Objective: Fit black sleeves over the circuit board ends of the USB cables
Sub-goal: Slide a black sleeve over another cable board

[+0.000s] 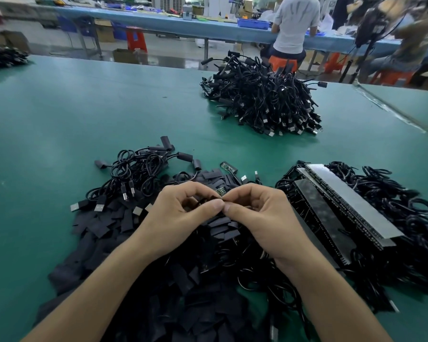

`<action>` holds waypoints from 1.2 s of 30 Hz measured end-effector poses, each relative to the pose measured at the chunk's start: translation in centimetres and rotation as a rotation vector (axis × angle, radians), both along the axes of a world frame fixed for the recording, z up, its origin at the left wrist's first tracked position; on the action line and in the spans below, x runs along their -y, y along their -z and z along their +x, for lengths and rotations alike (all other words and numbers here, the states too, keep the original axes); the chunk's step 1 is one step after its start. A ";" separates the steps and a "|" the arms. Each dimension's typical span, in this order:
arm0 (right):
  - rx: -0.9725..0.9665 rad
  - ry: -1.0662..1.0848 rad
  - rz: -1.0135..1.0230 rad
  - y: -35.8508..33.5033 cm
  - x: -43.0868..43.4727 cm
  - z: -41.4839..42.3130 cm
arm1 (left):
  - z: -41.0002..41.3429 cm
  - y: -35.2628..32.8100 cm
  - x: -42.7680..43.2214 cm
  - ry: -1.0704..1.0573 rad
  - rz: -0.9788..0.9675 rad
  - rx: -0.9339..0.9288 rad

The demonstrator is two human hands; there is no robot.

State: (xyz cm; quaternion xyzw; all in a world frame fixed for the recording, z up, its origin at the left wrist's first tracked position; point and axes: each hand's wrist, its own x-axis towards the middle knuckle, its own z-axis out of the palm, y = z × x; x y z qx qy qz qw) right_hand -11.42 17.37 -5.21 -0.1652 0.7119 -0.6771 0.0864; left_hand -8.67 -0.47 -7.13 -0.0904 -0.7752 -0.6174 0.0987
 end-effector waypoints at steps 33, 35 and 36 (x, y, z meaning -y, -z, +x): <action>-0.545 0.234 0.517 -0.5 -0.5 0.3 | -0.3 0.1 0.4 -0.067 0.118 0.122; -0.522 0.249 0.494 -0.6 -0.9 0.0 | -0.4 0.2 0.5 -0.084 0.129 0.138; -0.505 0.255 0.477 -0.6 -1.1 -0.2 | -0.4 0.2 0.5 -0.088 0.131 0.142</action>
